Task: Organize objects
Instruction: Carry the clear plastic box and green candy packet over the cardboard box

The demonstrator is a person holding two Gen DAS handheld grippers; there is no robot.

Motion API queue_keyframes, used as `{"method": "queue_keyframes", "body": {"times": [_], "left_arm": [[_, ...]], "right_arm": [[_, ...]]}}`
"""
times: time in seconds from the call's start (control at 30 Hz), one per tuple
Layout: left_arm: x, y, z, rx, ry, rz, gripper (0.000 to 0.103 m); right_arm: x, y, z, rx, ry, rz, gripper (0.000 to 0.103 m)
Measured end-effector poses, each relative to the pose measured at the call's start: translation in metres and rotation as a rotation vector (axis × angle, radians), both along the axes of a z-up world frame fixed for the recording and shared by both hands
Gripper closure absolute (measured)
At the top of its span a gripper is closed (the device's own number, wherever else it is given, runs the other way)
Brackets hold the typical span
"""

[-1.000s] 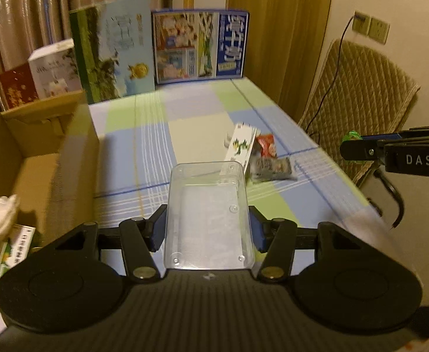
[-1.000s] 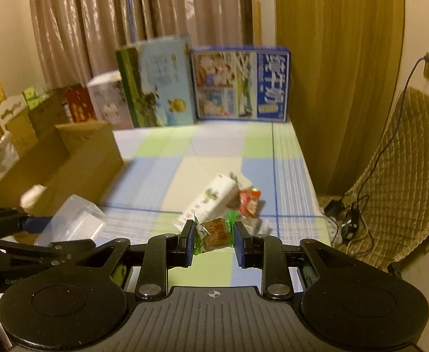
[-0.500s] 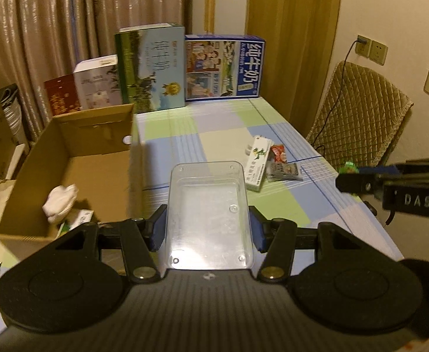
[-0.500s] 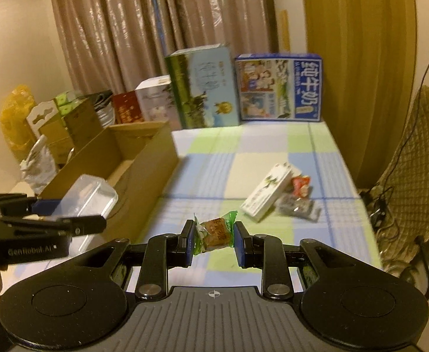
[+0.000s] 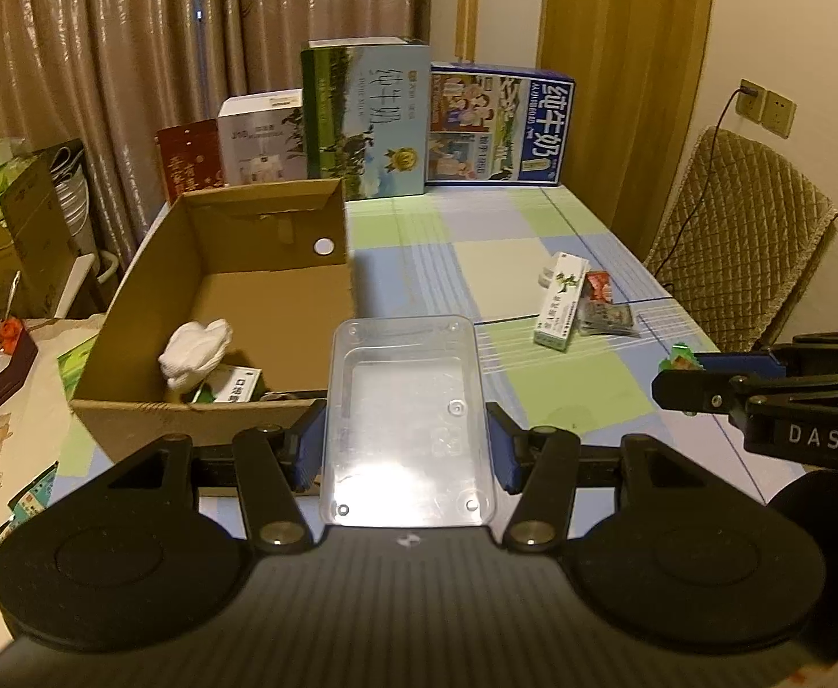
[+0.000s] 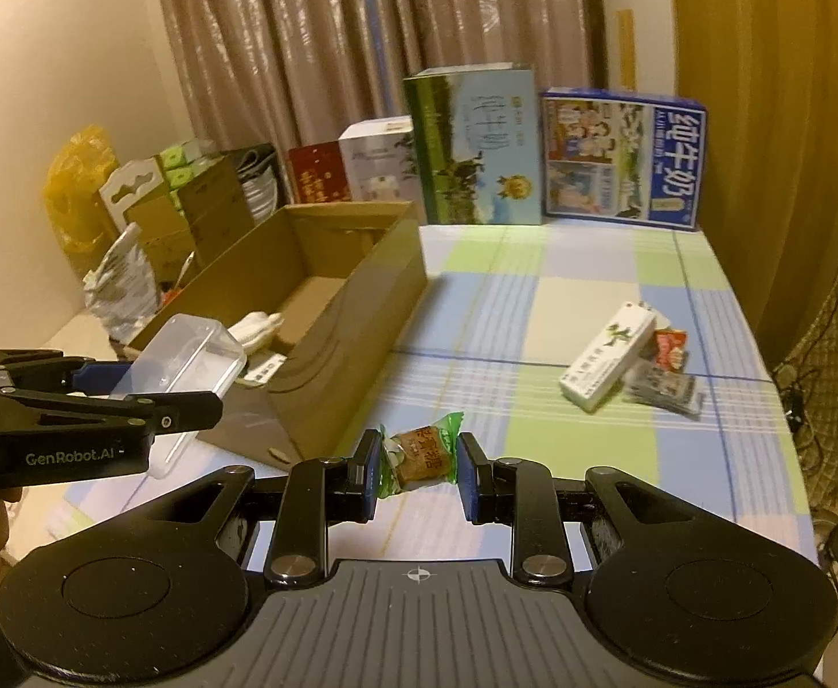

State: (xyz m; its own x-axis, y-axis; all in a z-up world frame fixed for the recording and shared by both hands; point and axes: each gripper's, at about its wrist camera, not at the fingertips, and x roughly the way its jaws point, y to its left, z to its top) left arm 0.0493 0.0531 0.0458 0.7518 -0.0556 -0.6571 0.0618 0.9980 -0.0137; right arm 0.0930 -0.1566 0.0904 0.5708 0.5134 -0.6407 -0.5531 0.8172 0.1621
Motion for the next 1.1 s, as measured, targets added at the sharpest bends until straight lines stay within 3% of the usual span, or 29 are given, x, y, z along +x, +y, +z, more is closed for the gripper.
{"method": "queue_keyframes", "body": {"times": [0.6, 1.1], "left_arm": [[-0.007, 0.035, -0.003, 0.000, 0.008, 0.050, 0.052], [0.024, 0.107, 0.006, 0.067, 0.016, 0.123, 0.052]], "right_arm": [[0.003, 0.043, -0.004, -0.021, -0.006, 0.075, 0.079], [0.045, 0.111, 0.001, 0.021, -0.003, 0.161, 0.079]]}}
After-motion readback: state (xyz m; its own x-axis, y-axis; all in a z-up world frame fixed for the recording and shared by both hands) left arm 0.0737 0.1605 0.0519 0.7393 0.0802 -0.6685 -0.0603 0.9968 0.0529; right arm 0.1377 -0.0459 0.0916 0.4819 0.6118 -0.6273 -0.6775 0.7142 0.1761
